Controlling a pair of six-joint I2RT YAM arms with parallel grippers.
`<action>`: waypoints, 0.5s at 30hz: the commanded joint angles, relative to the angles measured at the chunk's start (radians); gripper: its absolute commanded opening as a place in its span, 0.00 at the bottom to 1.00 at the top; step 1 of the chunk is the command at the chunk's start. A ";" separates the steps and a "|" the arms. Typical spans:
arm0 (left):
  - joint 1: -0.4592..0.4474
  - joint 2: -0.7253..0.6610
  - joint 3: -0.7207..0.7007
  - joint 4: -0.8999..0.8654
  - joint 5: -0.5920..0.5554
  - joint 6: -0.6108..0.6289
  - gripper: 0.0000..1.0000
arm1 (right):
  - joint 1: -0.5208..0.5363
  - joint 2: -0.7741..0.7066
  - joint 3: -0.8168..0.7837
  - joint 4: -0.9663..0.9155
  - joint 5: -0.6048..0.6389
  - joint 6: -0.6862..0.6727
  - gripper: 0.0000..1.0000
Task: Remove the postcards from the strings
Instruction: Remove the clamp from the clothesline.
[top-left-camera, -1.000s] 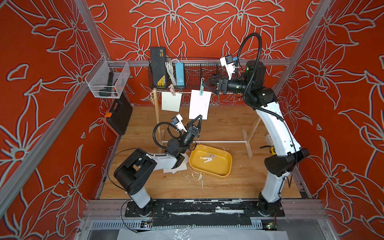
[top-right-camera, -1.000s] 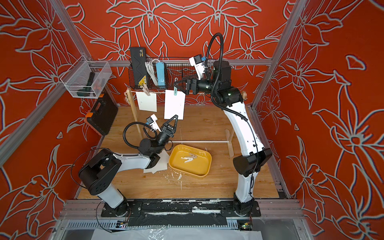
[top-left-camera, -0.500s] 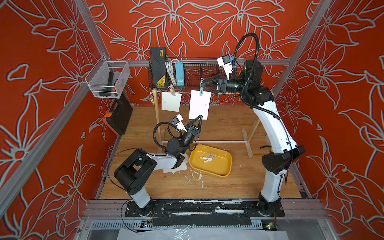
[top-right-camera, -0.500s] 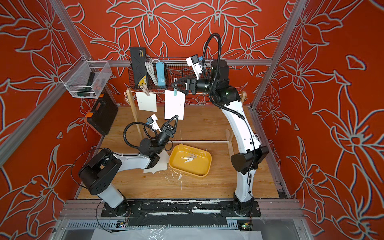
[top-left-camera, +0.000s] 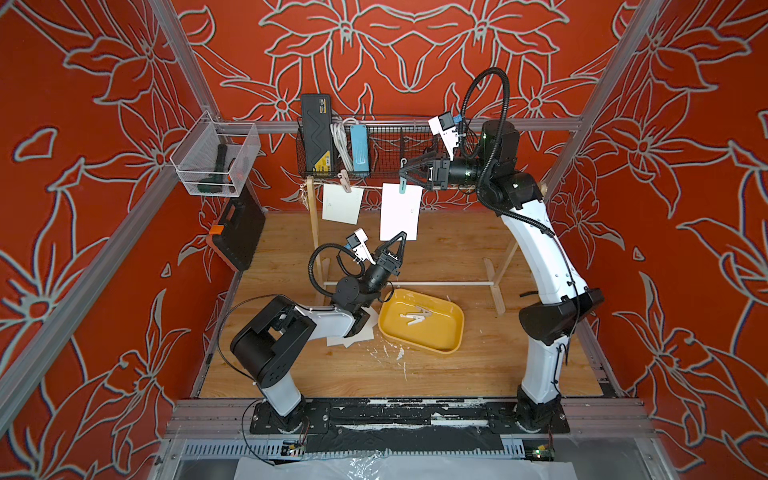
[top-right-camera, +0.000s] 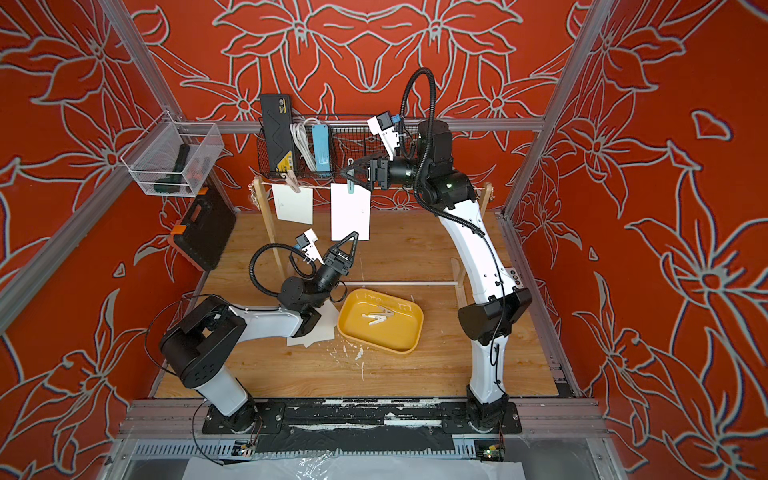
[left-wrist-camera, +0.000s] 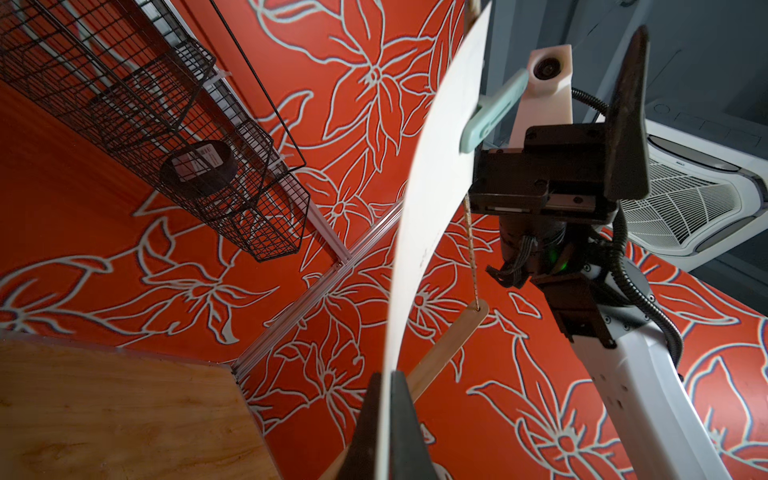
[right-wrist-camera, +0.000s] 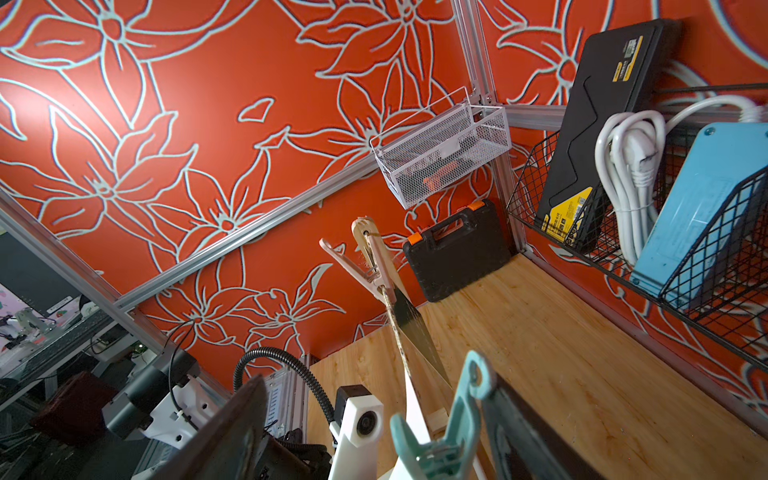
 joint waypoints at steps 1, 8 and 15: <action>0.004 0.001 0.010 0.224 0.025 -0.011 0.00 | 0.003 0.028 0.049 -0.035 -0.020 -0.034 0.86; 0.011 -0.010 0.007 0.224 0.049 -0.011 0.00 | 0.003 0.047 0.073 -0.074 -0.008 -0.049 0.88; 0.016 -0.015 0.006 0.224 0.052 -0.012 0.00 | 0.005 0.054 0.077 -0.074 -0.021 -0.046 0.84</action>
